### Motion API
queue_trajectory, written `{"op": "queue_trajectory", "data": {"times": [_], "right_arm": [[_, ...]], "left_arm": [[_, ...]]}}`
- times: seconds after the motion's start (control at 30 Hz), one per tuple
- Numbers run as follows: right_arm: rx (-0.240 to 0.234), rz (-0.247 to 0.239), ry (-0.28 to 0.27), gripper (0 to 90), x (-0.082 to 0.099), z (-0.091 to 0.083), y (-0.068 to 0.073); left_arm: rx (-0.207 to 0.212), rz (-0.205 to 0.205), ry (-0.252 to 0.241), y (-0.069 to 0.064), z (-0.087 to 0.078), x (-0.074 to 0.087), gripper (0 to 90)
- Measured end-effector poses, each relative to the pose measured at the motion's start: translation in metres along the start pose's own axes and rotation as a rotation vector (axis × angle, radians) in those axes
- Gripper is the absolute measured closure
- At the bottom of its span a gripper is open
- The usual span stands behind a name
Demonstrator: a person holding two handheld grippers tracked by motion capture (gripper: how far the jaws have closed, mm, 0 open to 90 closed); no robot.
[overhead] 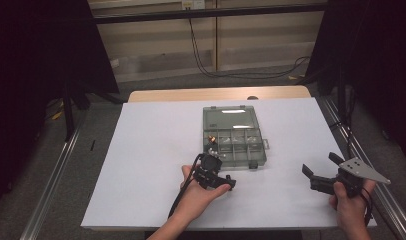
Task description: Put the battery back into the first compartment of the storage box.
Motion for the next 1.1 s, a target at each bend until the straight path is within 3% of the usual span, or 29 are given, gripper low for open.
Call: {"op": "queue_trajectory", "data": {"times": [0.27, 0.63, 0.9, 1.1], "right_arm": [[0.0, -0.002, 0.001, 0.0, 0.0001, 0.0, -0.0004], [0.002, -0.001, 0.0, 0.0, 0.0001, 0.0002, -0.0002], [-0.003, -0.004, 0.005, 0.0, 0.0003, 0.0007, 0.0011], [-0.003, -0.006, 0.004, 0.0, 0.0005, 0.001, 0.0012]], "left_arm": [[-0.016, 0.013, 0.02, -0.0058, 0.0078, 0.0005, 49.6], [-0.103, 0.057, 0.049, -0.009, 0.0086, 0.0026, 73.3], [-0.119, 0.074, 0.041, -0.0097, 0.0093, 0.0033, 77.1], [-0.085, 0.053, 0.035, -0.0067, 0.0078, 0.0027, 77.2]]}}
Point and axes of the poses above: each handheld gripper's, and its own axes: z roughly forward along the jaws, x roughly out of its underside, y roughly to its left, the point moved 2 cm from there along z, roughly forward along the jaws, and after that the axes turned 9 degrees about x, right-handed, at the moved point
